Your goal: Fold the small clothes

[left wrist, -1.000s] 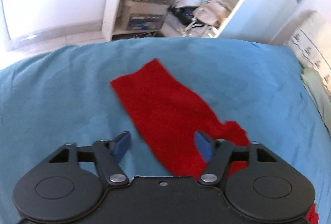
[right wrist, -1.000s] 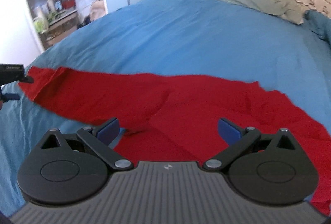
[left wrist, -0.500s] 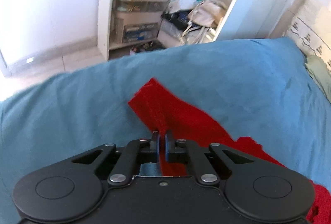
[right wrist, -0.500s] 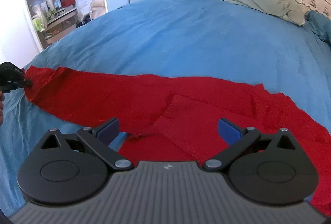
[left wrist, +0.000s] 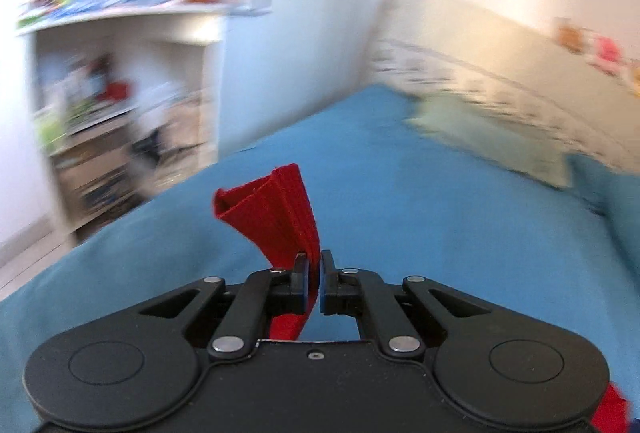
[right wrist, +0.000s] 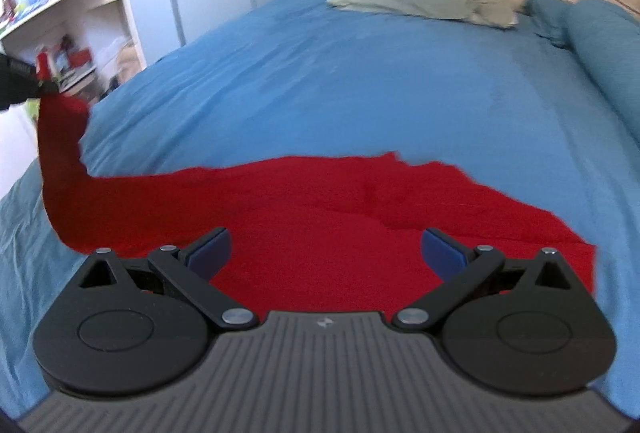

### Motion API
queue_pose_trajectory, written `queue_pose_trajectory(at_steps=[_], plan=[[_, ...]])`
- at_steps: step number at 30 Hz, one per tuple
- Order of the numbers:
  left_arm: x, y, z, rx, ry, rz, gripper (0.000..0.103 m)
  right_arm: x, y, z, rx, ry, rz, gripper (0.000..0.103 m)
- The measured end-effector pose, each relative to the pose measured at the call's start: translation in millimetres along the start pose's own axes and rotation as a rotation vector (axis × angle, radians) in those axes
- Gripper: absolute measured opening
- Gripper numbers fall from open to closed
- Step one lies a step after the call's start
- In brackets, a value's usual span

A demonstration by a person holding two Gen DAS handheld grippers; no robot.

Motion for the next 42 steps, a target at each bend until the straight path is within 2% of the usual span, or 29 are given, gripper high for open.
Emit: queue_pose_trajectory(at_steps=[4,8,11,13,19,23,26,27,28,30,31,34,38,42], plan=[[-90,15,21,-0.046,-0.065,-0.174,0.004,-42,23,12,-0.037,-0.036,-0.038,0.103],[-173,17,14,-0.028,-0.124,-0.321,0.004,-84,42,17,-0.062,-0.077,-0.079,0.103],[-232,8,-16,0.012,-0.201,-0.393,0.004,-113,51,13,-0.063,-0.108,-0.105,0.103],[-267,-4,-45,0.066,-0.254,-0.430,0.004,-133,55,6,-0.057,-0.124,-0.125,0.103],[-331,-36,-124,0.242,-0.398,-0.477,0.004,-182,57,-19,-0.017,-0.180,-0.181,0.103],[-343,-49,-147,0.298,-0.434,-0.457,0.004,-206,54,-34,0.033,-0.242,-0.166,0.103],[-344,-54,-141,0.307,-0.424,-0.457,0.009,-218,53,-41,0.055,-0.274,-0.164,0.103],[-342,-52,-140,0.310,-0.416,-0.467,0.028,-221,52,-41,0.060,-0.287,-0.163,0.103],[-340,-50,-137,0.310,-0.406,-0.477,0.057,-222,53,-40,0.065,-0.300,-0.161,0.103],[-329,-41,-126,0.276,-0.380,-0.473,0.087,-223,55,-40,0.069,-0.330,-0.150,0.103],[-320,-35,-117,0.253,-0.373,-0.457,0.097,-221,53,-34,0.073,-0.346,-0.140,0.103],[-295,-20,-100,0.217,-0.372,-0.396,0.100,-218,53,-27,0.082,-0.390,-0.102,0.103],[-259,-20,-89,0.246,-0.387,-0.296,0.101,-205,36,-17,0.140,-0.462,-0.040,0.103],[-229,-25,-95,0.285,-0.353,-0.262,0.101,-189,8,-12,0.175,-0.513,0.001,0.102]])
Point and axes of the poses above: each gripper's, at about its wrist camera, not at the fingertips, and y roughly against the way its jaws point, x to its left, z to its top, the point moved 1 cm from there along -y, roughly the way its jaws point, and after that the axes turned 15 degrees about -y, right-handed, at the moved point
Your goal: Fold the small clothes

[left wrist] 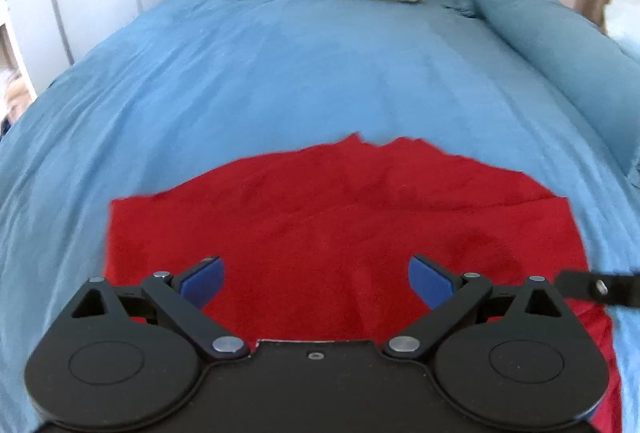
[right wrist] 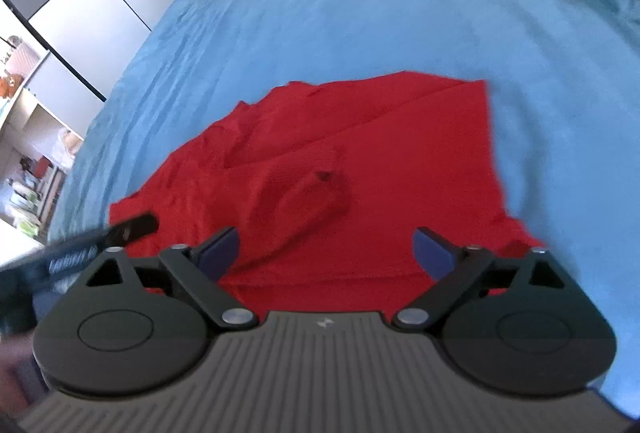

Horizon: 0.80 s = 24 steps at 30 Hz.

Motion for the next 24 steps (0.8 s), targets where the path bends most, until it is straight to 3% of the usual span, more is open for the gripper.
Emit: queue_pose_trajectory(at_steps=[6,11,14,17,21,24], plan=[[24,-5,-22,0.050,0.039,0.036,0.100,13,-54,4,0.052,-0.070,-0.047,0.070],[38,-3,-26,0.049,0.067,0.027,0.100,19,-72,4,0.036,-0.112,-0.111,0.061],[44,2,-27,0.043,0.086,0.015,0.100,25,-75,2,0.020,-0.086,-0.177,0.045],[49,2,-28,0.042,0.101,0.006,0.100,31,-73,0,0.010,-0.061,-0.202,0.021],[55,5,-29,0.058,0.110,0.004,0.100,52,-51,8,-0.048,-0.002,-0.167,0.020],[61,8,-31,0.072,0.119,-0.002,0.100,77,-18,21,-0.150,0.071,-0.116,0.020]])
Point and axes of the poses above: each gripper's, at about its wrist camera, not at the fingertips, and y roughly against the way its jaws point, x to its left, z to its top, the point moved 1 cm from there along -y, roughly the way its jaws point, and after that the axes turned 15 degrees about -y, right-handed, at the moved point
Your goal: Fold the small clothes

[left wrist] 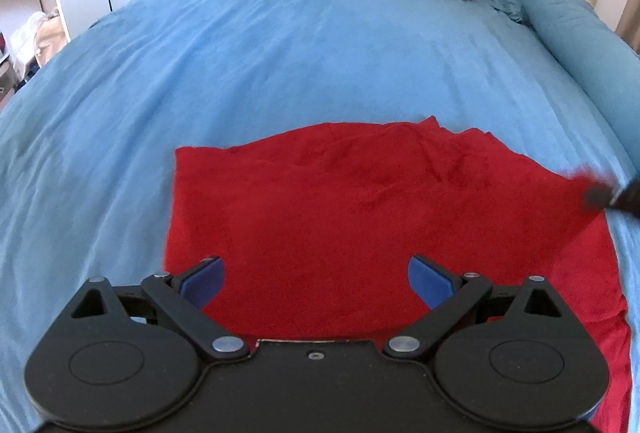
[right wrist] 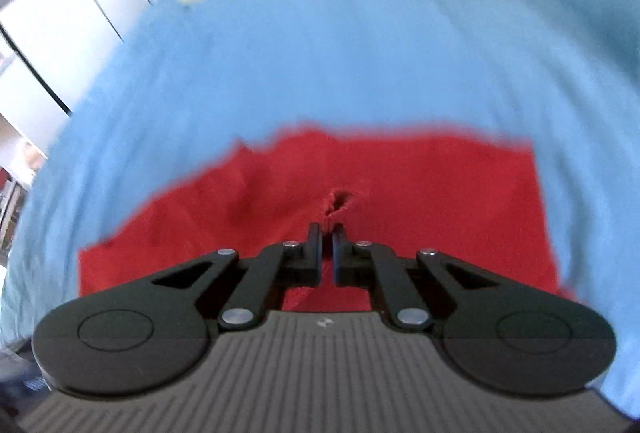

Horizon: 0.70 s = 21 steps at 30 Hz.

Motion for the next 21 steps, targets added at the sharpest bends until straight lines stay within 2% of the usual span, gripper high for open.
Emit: queue_pose_trajectory(at_steps=[4,7,12,17,21], plan=[[6,1,-5,0.006,-0.016,0.002,0.100,6,42,25,-0.143,0.074,0.007,0.020],[8,-5,-11,0.024,-0.006,-0.013,0.100,-11,47,31,-0.174,0.101,-0.054,0.020],[7,-16,-18,0.052,0.029,-0.032,0.100,-46,17,2,-0.118,0.133,-0.230,0.020],[2,-18,-15,0.048,0.017,-0.046,0.100,-56,28,-12,-0.146,0.136,-0.265,0.020],[-3,-20,-11,0.045,-0.015,-0.049,0.100,-70,9,-14,-0.124,0.124,-0.292,0.020]])
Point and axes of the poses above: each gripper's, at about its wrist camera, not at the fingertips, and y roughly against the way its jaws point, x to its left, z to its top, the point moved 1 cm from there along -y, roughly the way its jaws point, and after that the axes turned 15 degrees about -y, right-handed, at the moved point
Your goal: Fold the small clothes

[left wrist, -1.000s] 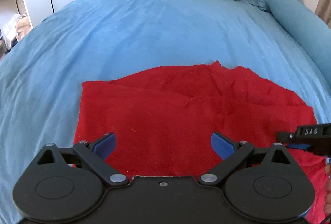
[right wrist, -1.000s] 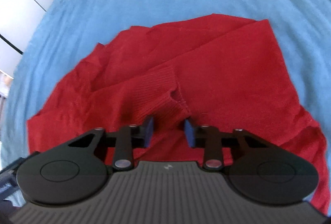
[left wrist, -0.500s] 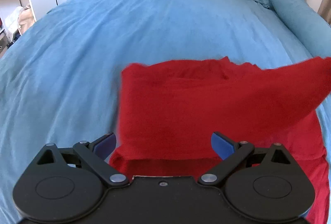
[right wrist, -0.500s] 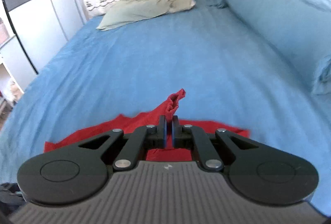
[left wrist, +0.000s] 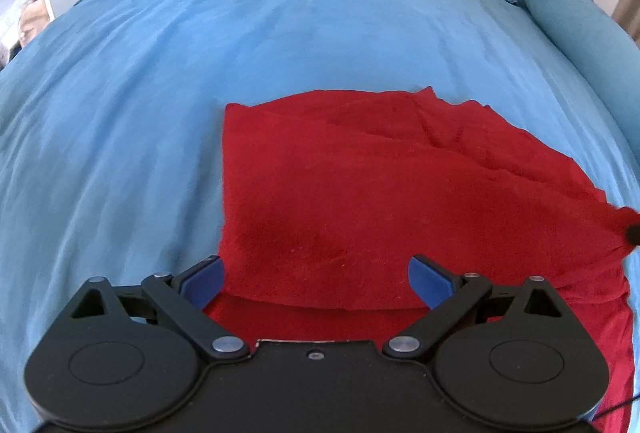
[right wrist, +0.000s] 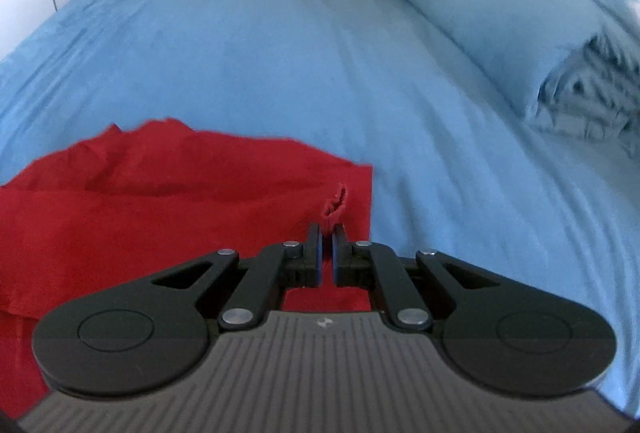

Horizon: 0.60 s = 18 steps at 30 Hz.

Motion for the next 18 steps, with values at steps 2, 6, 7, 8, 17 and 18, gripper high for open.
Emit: queue_pose_trajectory(at_steps=[2,6,7,8,17,18], plan=[[-3,-1,2,-0.001,-0.009,-0.006,0.100,-4,-14,-8,0.008,0.001,0.034,0.020],[-8,-2,7,-0.020,-0.038,-0.027,0.100,-5,-33,-13,0.046,0.015,0.030,0.040],[-10,-3,8,-0.026,-0.050,-0.033,0.100,-7,-31,-12,0.046,0.005,0.033,0.049],[-12,-5,11,-0.030,-0.066,-0.036,0.100,-9,-24,-11,0.023,-0.004,0.053,0.072],[-21,-53,22,0.046,-0.148,0.006,0.100,9,-35,-28,0.070,0.048,0.288,0.103],[-22,-56,21,0.046,-0.154,0.008,0.101,8,-44,-31,0.090,0.034,0.265,0.103]])
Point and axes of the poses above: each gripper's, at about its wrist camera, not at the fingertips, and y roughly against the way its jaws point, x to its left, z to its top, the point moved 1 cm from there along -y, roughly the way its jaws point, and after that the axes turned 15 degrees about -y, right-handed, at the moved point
